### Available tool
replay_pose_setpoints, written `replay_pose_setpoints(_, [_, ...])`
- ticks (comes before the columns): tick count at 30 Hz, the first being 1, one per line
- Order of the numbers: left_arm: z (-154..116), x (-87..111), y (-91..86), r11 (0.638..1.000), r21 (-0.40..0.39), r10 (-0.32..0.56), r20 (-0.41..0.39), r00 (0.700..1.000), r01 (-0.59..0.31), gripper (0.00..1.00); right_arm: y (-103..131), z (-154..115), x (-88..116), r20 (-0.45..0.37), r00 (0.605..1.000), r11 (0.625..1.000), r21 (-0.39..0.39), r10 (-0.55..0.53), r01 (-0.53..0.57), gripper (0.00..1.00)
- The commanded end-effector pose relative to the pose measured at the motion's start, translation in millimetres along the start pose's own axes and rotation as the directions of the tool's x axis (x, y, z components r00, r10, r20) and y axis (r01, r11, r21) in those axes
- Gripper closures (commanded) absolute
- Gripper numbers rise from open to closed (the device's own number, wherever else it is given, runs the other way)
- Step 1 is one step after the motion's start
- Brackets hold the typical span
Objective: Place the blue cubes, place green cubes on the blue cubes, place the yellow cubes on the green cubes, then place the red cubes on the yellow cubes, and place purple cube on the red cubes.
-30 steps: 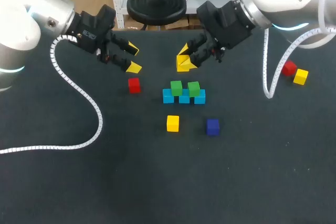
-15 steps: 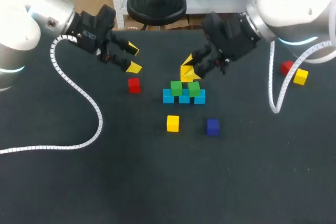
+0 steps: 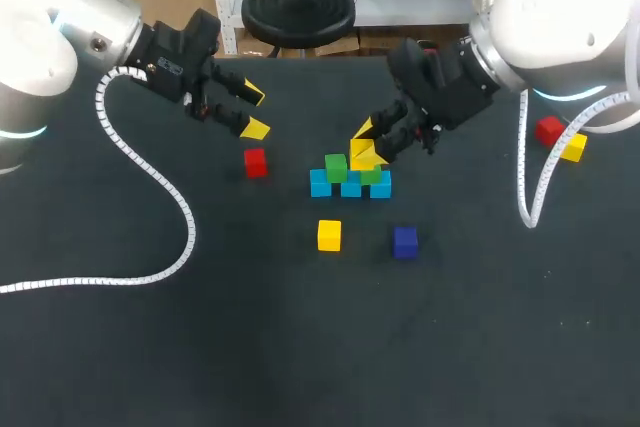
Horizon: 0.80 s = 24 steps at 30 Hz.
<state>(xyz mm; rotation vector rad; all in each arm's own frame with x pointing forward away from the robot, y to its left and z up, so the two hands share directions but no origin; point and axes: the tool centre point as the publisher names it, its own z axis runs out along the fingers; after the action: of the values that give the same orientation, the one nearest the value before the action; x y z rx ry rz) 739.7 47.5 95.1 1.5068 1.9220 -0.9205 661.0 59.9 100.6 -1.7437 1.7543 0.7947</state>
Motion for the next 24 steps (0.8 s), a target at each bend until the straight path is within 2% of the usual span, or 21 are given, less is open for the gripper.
replay_pose_setpoints(1, [-0.1, -0.5, 1.6, 1.0, 0.003, -0.001, -0.003, 1.0, 0.001, 0.0, -1.6, 3.0, 1.5, -0.01, 1.0, 1.0, -0.01, 0.006, -0.006, 1.0])
replay_pose_setpoints(11, [-0.1, -0.5, 1.6, 1.0, 0.003, -0.001, -0.003, 1.0, 0.001, 0.0, -1.2, 10.0, 11.7, -0.039, 0.999, 0.999, -0.023, 0.038, -0.039, 1.0])
replay_pose_setpoints(24, [-0.1, -0.5, 1.6, 1.0, 0.003, -0.001, -0.003, 1.0, 0.001, 0.0, -6.0, 17.4, 21.4, -0.036, 0.998, 0.998, -0.033, 0.058, -0.059, 1.0])
